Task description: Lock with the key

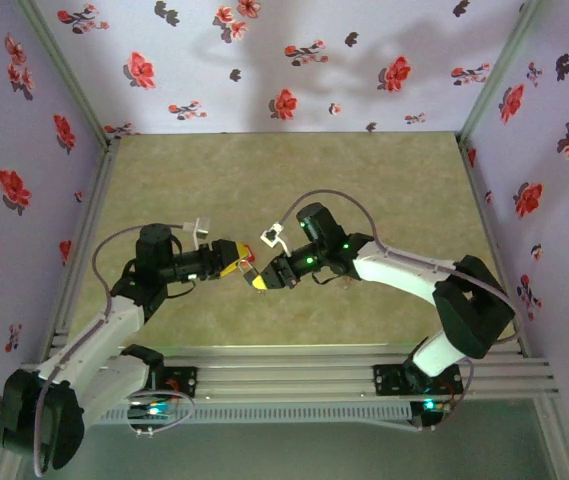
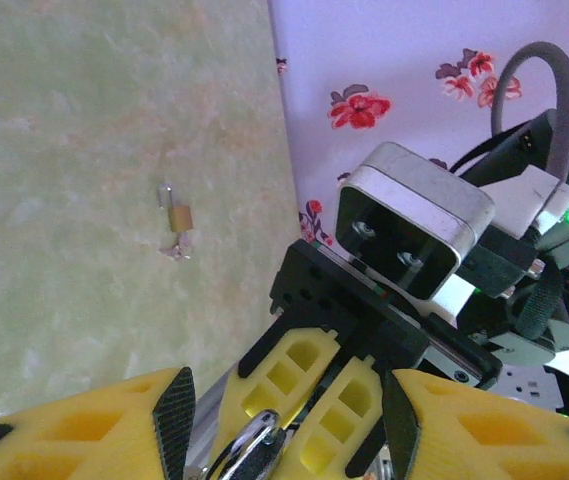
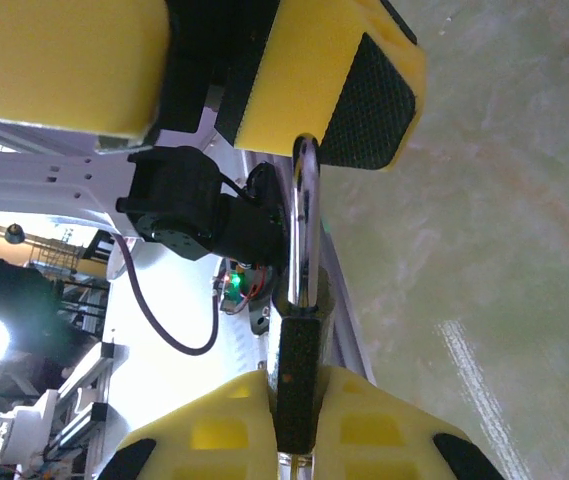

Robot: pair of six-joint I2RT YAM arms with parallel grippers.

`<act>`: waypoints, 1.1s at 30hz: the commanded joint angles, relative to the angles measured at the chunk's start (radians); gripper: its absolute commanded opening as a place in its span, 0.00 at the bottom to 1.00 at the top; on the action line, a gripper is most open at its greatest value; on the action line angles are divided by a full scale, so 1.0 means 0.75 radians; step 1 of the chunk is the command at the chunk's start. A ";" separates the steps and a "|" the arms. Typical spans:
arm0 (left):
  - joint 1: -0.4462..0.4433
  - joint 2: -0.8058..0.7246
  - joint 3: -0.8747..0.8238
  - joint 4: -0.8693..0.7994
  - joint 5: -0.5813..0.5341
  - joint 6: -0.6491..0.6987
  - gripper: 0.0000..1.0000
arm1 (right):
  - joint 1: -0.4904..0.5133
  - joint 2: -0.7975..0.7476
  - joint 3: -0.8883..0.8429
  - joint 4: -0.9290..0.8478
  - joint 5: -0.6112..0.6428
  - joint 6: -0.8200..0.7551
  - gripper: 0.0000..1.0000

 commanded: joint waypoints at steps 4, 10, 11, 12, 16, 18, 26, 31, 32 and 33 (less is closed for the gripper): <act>0.007 -0.018 -0.012 0.050 0.067 -0.017 0.52 | 0.010 -0.046 -0.025 0.113 -0.097 0.052 0.00; 0.007 -0.036 -0.028 0.075 0.070 -0.026 0.46 | 0.005 -0.067 -0.043 0.162 -0.124 0.080 0.00; 0.008 -0.040 -0.031 0.079 0.070 -0.028 0.45 | 0.004 -0.067 -0.046 0.170 -0.130 0.086 0.00; 0.008 -0.040 -0.035 0.087 0.068 -0.030 0.45 | 0.004 -0.066 -0.047 0.175 -0.136 0.089 0.00; 0.008 -0.043 -0.053 0.143 0.076 -0.060 0.44 | 0.004 -0.064 -0.050 0.193 -0.148 0.103 0.00; 0.007 -0.045 -0.058 0.169 0.081 -0.074 0.44 | 0.005 -0.062 -0.053 0.209 -0.157 0.115 0.00; 0.004 -0.060 -0.079 0.250 0.101 -0.123 0.39 | 0.004 -0.058 -0.061 0.242 -0.176 0.137 0.00; -0.015 -0.069 -0.083 0.271 0.107 -0.130 0.36 | 0.000 -0.063 -0.072 0.291 -0.176 0.171 0.00; -0.021 -0.070 -0.083 0.271 0.107 -0.128 0.36 | -0.001 -0.065 -0.075 0.302 -0.178 0.181 0.00; -0.025 -0.070 -0.083 0.271 0.107 -0.127 0.35 | -0.002 -0.064 -0.077 0.308 -0.178 0.186 0.00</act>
